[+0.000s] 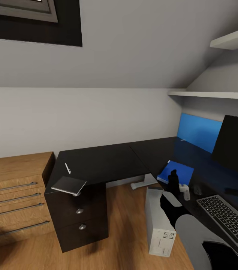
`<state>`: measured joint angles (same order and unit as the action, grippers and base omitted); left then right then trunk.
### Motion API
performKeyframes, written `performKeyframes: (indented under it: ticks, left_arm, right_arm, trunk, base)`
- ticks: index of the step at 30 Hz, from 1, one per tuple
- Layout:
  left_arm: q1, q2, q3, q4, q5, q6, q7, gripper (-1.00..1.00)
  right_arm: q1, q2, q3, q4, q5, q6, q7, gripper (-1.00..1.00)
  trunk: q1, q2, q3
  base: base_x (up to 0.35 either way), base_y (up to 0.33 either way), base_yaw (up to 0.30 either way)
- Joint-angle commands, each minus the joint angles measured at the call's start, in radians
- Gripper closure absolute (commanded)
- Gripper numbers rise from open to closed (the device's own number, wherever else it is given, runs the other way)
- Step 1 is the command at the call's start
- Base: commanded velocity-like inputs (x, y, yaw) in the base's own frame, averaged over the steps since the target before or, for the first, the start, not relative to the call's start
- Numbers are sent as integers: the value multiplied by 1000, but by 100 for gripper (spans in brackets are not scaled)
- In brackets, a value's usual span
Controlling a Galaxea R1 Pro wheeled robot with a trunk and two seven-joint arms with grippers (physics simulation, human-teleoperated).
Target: In the bedroom, organize the workspace by keeping the computer under the desk, ensuring the monitor is on the desk, placing the keyboard on the desk next to the monitor, placing the mouse on the desk next to the keyboard, moving the folder from the swivel chair onto the desk next to the mouse, stacking the notebook on top of the folder with the pen on top of the notebook, and positioning the swivel chair next to the desk.
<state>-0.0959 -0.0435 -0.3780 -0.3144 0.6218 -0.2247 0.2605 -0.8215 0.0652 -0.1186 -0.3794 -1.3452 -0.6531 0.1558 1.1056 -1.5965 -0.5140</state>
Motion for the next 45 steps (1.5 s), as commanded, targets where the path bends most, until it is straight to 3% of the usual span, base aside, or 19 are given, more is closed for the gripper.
performKeyframes:
  ticks: [1,10,17,32,39,45]
  left_arm:
    - [-1,1,-9,0,7,-4,6,-100]
    - [-1,1,-9,0,7,-4,6,-100]
    - [-1,1,-9,0,7,-5,6,-100]
    - [-1,1,-9,0,7,-5,6,-100]
    - [-1,1,-9,0,7,-7,7,-100]
    - [-1,1,-9,0,7,-7,7,-100]
  right_arm:
    - [-1,4,-3,1,-11,-1,18,-100]
    - [0,39,-4,10,-10,-2,90,-100]
    - [1,48,2,65,-10,0,100,-100]
    - [2,109,15,195,0,5,106,-100]
    - [2,109,25,262,99,7,106,-100]
    - [2,109,26,280,141,9,105,-100]
  trunk:
    - [0,-1,-1]
    - [0,-1,-1]
    - [0,-1,-1]
    - [0,-1,13]
    - [0,-1,20]
    - [0,-1,26]
  base:
    - [0,0,0]
    - [0,0,0]
    - [0,0,1]
    - [0,0,145]
    - [0,0,193]
    - [0,0,220]
